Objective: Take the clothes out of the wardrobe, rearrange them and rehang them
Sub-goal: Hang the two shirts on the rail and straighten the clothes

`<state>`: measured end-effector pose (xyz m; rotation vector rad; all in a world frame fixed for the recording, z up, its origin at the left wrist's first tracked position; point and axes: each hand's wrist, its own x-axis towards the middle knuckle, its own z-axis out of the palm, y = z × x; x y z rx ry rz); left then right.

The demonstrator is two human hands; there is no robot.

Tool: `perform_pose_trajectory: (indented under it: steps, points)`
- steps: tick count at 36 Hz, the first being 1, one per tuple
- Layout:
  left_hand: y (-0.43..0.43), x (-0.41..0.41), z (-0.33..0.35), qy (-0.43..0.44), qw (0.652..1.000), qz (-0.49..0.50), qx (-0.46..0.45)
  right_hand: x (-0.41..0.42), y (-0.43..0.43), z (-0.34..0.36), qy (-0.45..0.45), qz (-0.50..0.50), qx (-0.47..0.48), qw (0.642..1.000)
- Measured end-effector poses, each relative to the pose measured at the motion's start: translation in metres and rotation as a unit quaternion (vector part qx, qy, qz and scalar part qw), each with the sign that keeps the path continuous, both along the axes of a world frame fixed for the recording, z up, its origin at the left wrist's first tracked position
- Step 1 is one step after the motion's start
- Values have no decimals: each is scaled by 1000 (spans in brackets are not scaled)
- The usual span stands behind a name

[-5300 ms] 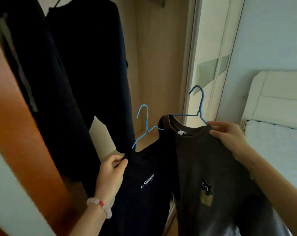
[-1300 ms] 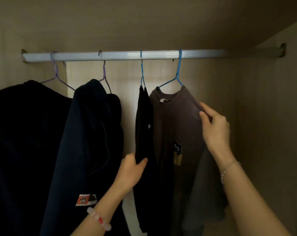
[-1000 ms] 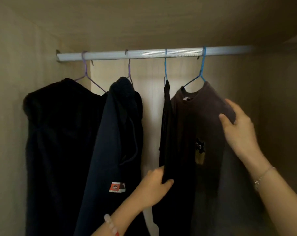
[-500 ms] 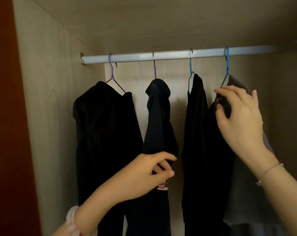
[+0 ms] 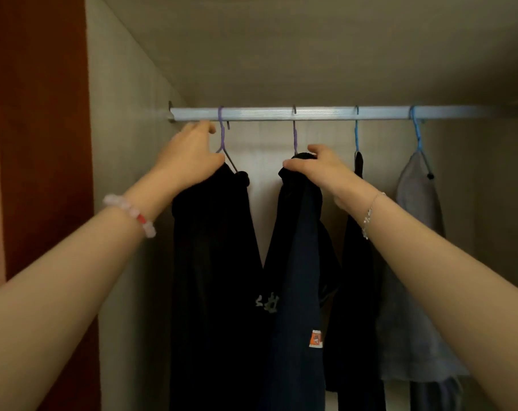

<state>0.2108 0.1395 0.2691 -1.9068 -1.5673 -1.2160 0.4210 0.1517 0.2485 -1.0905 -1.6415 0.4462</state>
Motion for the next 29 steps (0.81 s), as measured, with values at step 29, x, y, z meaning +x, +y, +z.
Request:
perform_pose_trajectory:
  steps: [29]
  points:
    - [46,-9,-14,-360,905,-163,-154,39,62,45,96,-33,-78,992]
